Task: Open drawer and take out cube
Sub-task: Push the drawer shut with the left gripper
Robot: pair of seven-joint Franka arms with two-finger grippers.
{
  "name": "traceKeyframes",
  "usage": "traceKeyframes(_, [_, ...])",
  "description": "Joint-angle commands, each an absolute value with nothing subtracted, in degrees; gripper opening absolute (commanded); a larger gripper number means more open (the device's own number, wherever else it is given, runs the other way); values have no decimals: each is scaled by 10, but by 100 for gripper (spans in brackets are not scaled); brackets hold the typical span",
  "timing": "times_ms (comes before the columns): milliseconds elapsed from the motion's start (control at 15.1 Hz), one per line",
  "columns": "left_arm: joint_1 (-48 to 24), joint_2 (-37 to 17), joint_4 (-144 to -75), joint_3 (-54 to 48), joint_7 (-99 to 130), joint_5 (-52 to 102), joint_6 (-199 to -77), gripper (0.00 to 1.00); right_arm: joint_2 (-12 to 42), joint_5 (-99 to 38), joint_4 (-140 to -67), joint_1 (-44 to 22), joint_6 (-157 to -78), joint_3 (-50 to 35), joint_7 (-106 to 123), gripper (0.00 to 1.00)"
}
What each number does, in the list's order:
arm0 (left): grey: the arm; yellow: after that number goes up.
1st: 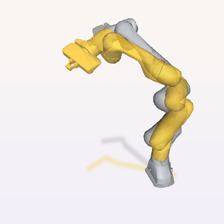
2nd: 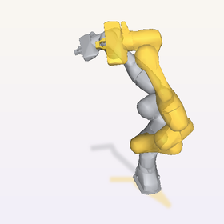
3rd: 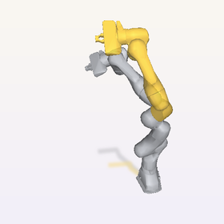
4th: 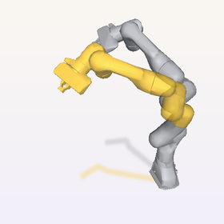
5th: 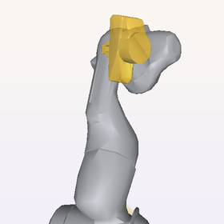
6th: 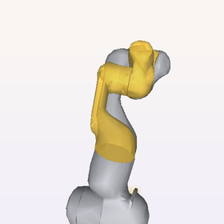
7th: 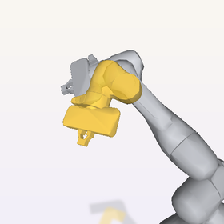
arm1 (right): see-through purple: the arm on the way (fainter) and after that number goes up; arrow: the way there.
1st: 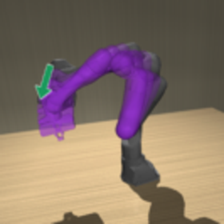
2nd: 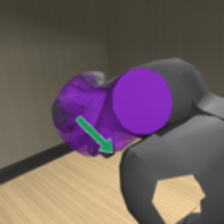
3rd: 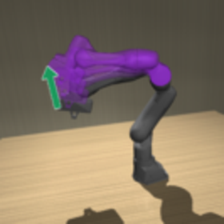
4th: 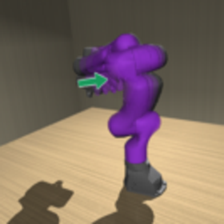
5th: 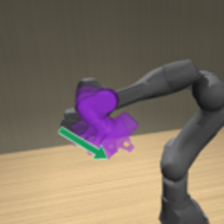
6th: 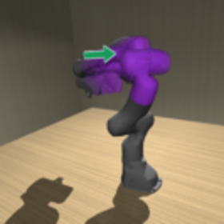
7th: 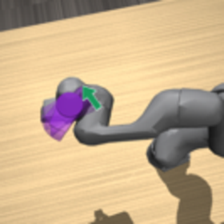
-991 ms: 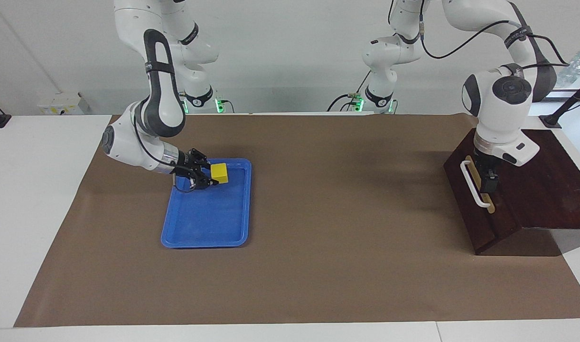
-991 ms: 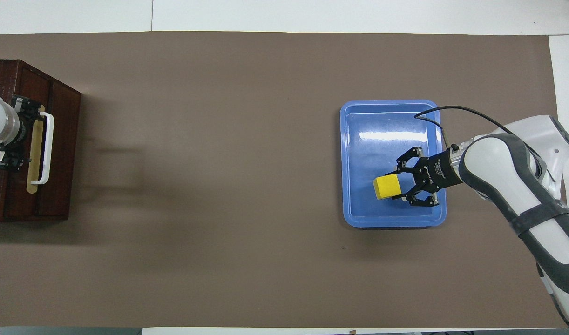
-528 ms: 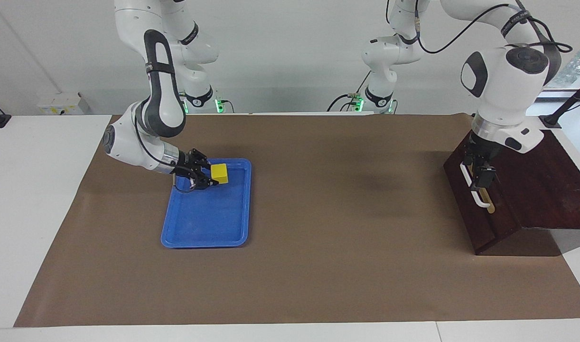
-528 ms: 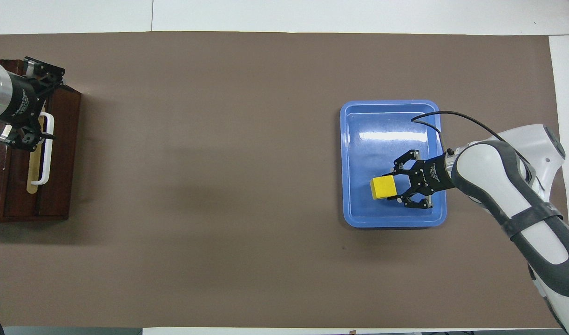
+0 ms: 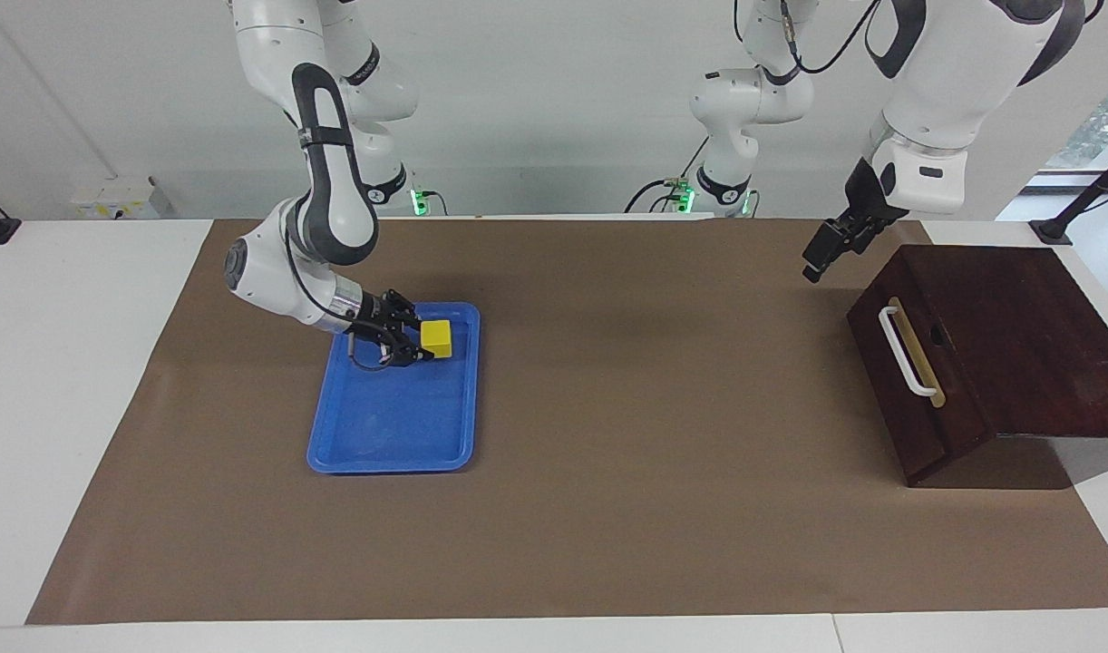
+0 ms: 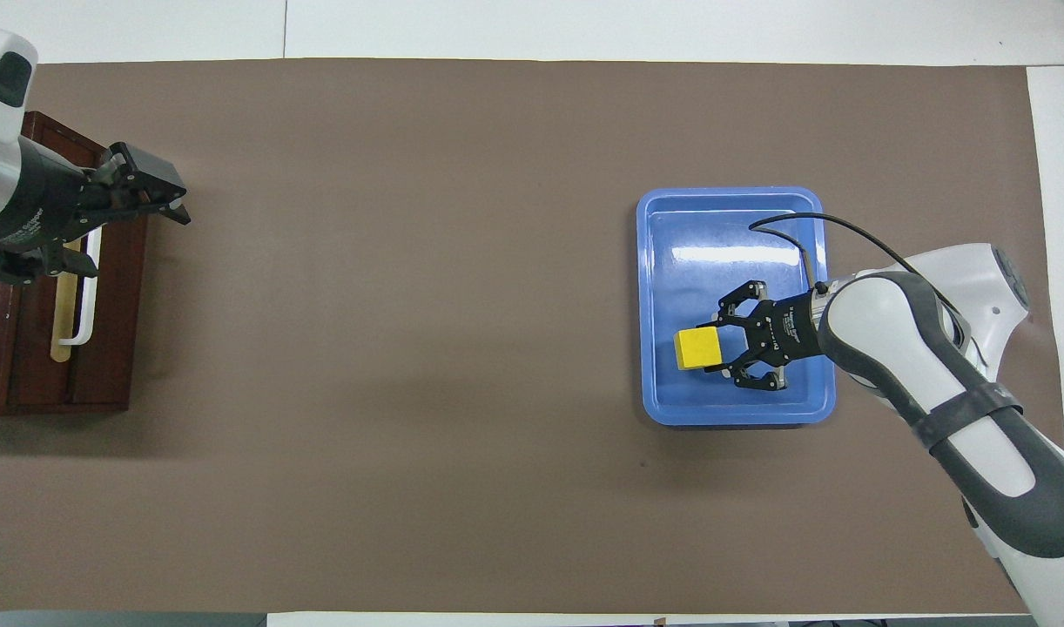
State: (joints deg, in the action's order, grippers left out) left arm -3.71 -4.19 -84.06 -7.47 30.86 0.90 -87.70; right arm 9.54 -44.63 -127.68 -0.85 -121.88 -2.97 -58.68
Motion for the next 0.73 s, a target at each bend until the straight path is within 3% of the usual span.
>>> traceKeyframes(0, [-32,-44,-830,-61,149,8,-853,100,91,-458,-1290,-15,-1239,-32,-583,0])
traceKeyframes(396, [18,16,-959,-54,62,3,-950,100,93,-458,-1299,-27,-1257,-32,-580,0])
traceKeyframes(594, [18,17,-958,-54,62,3,-924,100,92,-458,-1302,-27,-1257,-31,-578,0])
traceKeyframes(660, [11,17,-955,-56,62,3,-910,100,92,-458,-1303,-27,-1257,-31,-578,9])
